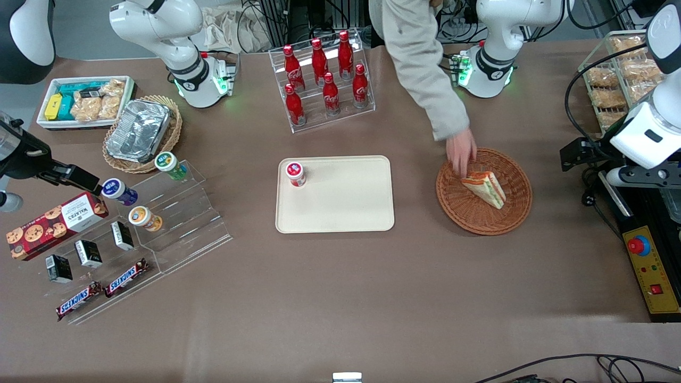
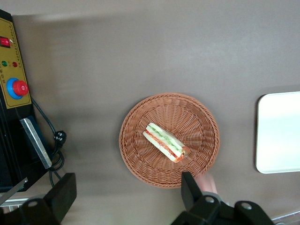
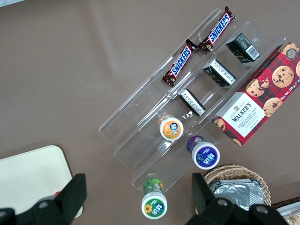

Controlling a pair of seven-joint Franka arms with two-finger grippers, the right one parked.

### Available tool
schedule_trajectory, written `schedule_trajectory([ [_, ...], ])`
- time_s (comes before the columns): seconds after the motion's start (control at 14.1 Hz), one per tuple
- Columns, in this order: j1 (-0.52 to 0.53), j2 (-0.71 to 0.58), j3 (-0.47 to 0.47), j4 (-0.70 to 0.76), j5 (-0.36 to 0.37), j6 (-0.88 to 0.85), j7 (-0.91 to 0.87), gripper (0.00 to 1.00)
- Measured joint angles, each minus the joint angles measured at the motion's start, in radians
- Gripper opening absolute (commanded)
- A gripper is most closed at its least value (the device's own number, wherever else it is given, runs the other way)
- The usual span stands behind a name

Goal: Place sandwich from basket to tray
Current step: 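Move the left gripper toward the wicker basket holding the sandwich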

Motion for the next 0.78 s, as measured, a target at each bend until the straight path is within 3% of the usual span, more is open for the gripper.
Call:
schedule_trajectory([
  [0.43,-0.004,0.016,-0.008,-0.002,0.000,-0.006,-0.096,0.99],
  [0.78,-0.005,-0.012,-0.008,-0.148,-0.009,0.022,-0.107,0.99],
])
